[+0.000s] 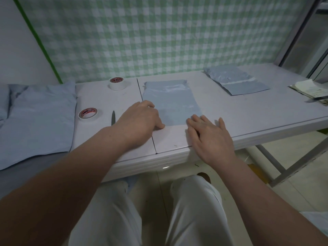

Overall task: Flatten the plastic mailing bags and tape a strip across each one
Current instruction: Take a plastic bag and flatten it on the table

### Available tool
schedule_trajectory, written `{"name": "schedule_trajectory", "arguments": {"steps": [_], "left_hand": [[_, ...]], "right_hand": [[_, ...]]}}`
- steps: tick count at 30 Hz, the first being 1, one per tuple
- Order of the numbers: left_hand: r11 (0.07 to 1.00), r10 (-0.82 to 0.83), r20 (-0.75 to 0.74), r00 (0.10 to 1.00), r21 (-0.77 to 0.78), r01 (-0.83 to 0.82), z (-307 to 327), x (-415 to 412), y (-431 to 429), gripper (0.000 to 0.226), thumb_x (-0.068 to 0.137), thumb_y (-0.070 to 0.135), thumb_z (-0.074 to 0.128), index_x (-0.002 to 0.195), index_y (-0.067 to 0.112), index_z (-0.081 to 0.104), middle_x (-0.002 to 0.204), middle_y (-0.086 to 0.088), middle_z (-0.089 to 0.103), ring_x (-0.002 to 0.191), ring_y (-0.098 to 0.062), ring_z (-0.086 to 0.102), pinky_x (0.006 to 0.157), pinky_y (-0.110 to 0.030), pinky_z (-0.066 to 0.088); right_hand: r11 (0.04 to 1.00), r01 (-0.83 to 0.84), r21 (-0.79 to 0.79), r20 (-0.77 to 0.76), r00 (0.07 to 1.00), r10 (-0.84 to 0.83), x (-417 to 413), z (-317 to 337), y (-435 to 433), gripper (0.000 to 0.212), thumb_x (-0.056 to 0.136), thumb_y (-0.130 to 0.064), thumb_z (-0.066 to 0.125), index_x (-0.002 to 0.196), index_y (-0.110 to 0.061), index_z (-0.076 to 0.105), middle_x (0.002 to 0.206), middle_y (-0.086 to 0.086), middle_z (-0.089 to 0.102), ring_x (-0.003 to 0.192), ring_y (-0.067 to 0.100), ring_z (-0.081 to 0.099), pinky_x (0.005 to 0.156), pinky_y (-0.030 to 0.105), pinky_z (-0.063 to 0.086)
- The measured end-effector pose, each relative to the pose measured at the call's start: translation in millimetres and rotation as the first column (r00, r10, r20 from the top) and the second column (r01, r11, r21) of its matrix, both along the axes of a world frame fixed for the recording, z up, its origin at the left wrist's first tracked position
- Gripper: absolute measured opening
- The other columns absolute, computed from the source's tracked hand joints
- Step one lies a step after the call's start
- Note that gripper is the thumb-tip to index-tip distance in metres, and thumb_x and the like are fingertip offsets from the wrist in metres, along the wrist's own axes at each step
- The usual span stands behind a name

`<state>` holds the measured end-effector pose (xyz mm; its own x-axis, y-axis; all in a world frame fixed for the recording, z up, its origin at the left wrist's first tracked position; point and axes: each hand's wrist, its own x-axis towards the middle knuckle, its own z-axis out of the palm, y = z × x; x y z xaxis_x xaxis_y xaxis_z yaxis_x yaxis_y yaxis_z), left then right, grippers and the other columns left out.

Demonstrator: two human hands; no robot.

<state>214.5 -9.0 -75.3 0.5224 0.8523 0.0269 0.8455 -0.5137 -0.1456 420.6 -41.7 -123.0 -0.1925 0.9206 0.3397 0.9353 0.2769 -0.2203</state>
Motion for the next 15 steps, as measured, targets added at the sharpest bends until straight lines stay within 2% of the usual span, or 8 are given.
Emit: {"name": "schedule_trajectory", "arguments": {"steps": [3,10,15], "left_hand": [[0.999,0.041,0.052,0.998,-0.004,-0.04,2,-13,-6,0.04,0.099,0.012,0.043,0.124,0.035,0.062,0.119,0.008,0.062,0.132,-0.022,0.032,0.105,-0.032,0.03],[0.994,0.109,0.199,0.974,-0.015,-0.108,-5,-28,-17,0.054,0.087,-0.006,0.041,0.121,0.029,0.065,0.118,0.005,0.064,0.127,-0.023,0.038,0.103,-0.036,0.034],[0.977,0.196,0.312,0.93,0.021,-0.214,-10,-27,-24,0.044,0.083,-0.004,0.047,0.108,0.022,0.072,0.113,0.005,0.068,0.128,-0.018,0.039,0.099,-0.029,0.034]], "right_hand": [[1.0,0.003,0.0,-0.012,1.0,-0.003,-1,0,1,0.025,0.097,-0.026,0.027,0.09,-0.022,0.051,0.088,-0.008,0.047,0.086,0.008,0.041,0.103,0.042,0.025],[1.0,0.019,-0.011,-0.023,1.0,-0.019,-2,1,1,0.023,0.098,-0.026,0.029,0.088,-0.024,0.049,0.086,-0.008,0.046,0.083,0.008,0.038,0.104,0.045,0.026],[0.999,0.033,-0.014,-0.018,0.999,-0.034,-3,0,2,0.022,0.098,-0.025,0.029,0.081,-0.024,0.044,0.082,-0.008,0.043,0.081,0.009,0.036,0.102,0.046,0.029]]}}
